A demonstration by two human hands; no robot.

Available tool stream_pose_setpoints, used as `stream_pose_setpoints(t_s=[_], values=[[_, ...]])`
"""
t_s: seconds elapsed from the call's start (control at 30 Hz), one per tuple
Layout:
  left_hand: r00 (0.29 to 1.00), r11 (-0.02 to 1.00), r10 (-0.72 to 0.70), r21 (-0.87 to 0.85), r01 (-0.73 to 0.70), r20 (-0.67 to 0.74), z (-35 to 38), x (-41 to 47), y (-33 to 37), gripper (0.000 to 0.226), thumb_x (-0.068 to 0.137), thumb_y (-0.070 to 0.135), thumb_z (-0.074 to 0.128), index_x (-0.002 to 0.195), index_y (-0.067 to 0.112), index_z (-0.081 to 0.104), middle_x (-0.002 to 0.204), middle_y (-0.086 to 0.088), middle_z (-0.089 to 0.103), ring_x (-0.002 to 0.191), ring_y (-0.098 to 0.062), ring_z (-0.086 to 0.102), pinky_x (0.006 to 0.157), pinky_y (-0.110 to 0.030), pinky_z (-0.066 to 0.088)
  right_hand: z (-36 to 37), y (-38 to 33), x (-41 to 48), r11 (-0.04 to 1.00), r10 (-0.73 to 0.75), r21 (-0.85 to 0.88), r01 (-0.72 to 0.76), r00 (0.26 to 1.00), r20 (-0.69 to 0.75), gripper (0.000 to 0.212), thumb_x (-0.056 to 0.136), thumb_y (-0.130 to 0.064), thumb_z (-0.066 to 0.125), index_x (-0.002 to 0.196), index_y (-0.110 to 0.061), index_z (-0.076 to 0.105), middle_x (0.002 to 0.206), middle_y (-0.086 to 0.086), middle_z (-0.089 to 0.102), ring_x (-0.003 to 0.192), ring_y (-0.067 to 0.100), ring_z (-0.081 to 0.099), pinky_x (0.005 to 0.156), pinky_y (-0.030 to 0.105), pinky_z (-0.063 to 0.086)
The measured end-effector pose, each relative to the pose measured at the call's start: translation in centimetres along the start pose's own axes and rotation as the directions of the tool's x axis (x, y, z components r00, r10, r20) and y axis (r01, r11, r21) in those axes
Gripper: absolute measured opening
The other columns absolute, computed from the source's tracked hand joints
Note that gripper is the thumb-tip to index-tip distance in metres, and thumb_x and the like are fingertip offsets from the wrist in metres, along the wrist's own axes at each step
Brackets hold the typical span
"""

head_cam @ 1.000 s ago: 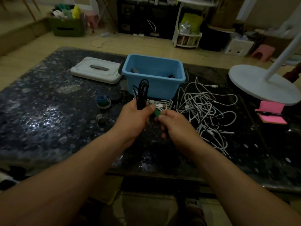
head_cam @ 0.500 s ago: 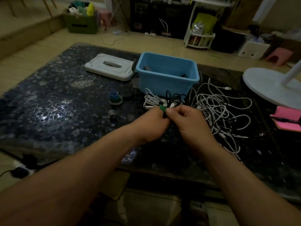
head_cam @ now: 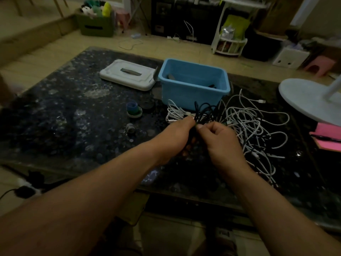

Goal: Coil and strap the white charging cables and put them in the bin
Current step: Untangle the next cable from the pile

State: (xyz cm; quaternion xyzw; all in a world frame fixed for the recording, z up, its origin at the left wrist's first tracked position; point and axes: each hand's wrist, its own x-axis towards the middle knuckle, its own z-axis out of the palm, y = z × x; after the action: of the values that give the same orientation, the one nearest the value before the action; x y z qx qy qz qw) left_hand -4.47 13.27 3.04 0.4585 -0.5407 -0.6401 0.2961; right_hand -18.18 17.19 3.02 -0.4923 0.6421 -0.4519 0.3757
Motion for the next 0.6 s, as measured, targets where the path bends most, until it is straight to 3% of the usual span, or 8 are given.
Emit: stream_pose_setpoints(t_s=[0.17, 0.3, 0.4, 0.43, 0.53, 0.6], values=[[0.997, 0.985, 0.059, -0.162, -0.065, -0.043, -0.08, 0.09, 0.06, 0.030, 0.110, 0.026, 0.041, 0.093, 0.009, 0.060, 0.070, -0.006, 0.055, 0.058, -0.015, 0.050, 0.050, -0.029, 0.038, 0.04, -0.41, -0.38, 0.991, -0.014, 0.134, 0.012, 1.000, 0.013, 0.025, 0.106, -0.024, 0.063, 0.094, -0.004, 0.072, 0.076, 0.000, 0.077, 0.066, 0.007, 0.074, 0.058, 0.017, 0.053], [0.997, 0.954, 0.063, -0.291, -0.075, -0.050, -0.15, 0.18, 0.25, 0.030, 0.110, 0.026, 0.046, 0.093, 0.009, 0.064, 0.069, -0.003, 0.057, 0.058, -0.014, 0.050, 0.046, -0.026, 0.037, -0.17, -0.24, -0.28, 0.993, -0.063, 0.096, 0.065, 0.998, -0.019, 0.025, 0.103, -0.033, 0.067, 0.096, -0.010, 0.071, 0.088, 0.001, 0.080, 0.086, 0.017, 0.078, 0.088, 0.043, 0.060], [0.998, 0.937, 0.038, -0.344, -0.055, -0.055, -0.16, 0.21, 0.24, 0.041, 0.109, 0.028, 0.046, 0.117, -0.007, 0.066, 0.066, -0.004, 0.055, 0.054, -0.015, 0.044, 0.042, -0.025, 0.032, -0.21, -0.12, -0.21, 0.983, -0.101, 0.154, 0.096, 0.995, 0.020, 0.021, 0.104, -0.026, 0.066, 0.097, -0.006, 0.069, 0.091, 0.006, 0.080, 0.095, 0.026, 0.077, 0.098, 0.055, 0.057], [0.998, 0.936, 0.030, -0.349, -0.049, -0.059, -0.17, 0.19, 0.21, 0.045, 0.109, 0.029, 0.044, 0.120, -0.010, 0.063, 0.064, -0.004, 0.054, 0.053, -0.016, 0.042, 0.042, -0.025, 0.029, -0.20, -0.08, -0.20, 0.978, -0.110, 0.183, 0.101, 0.993, 0.043, 0.020, 0.105, -0.023, 0.065, 0.099, -0.005, 0.068, 0.091, 0.008, 0.080, 0.097, 0.029, 0.077, 0.101, 0.055, 0.056], [0.997, 0.948, 0.056, -0.311, -0.071, -0.058, -0.13, 0.12, 0.19, 0.035, 0.110, 0.028, 0.040, 0.097, 0.001, 0.059, 0.058, -0.005, 0.047, 0.051, -0.020, 0.033, 0.041, -0.024, 0.020, -0.23, 0.01, -0.14, 0.966, -0.124, 0.238, 0.103, 0.989, 0.077, 0.018, 0.106, -0.018, 0.062, 0.104, -0.001, 0.065, 0.087, 0.012, 0.080, 0.089, 0.028, 0.078, 0.095, 0.046, 0.058], [0.996, 0.939, 0.073, -0.331, -0.088, -0.060, -0.19, 0.16, 0.35, 0.027, 0.110, 0.023, 0.039, 0.105, 0.007, 0.061, 0.056, -0.006, 0.046, 0.049, -0.019, 0.031, 0.042, -0.024, 0.019, -0.11, 0.24, -0.01, 0.946, -0.115, 0.314, 0.082, 0.989, 0.088, 0.018, 0.106, -0.017, 0.062, 0.105, 0.000, 0.065, 0.085, 0.014, 0.079, 0.084, 0.030, 0.077, 0.088, 0.044, 0.060]])
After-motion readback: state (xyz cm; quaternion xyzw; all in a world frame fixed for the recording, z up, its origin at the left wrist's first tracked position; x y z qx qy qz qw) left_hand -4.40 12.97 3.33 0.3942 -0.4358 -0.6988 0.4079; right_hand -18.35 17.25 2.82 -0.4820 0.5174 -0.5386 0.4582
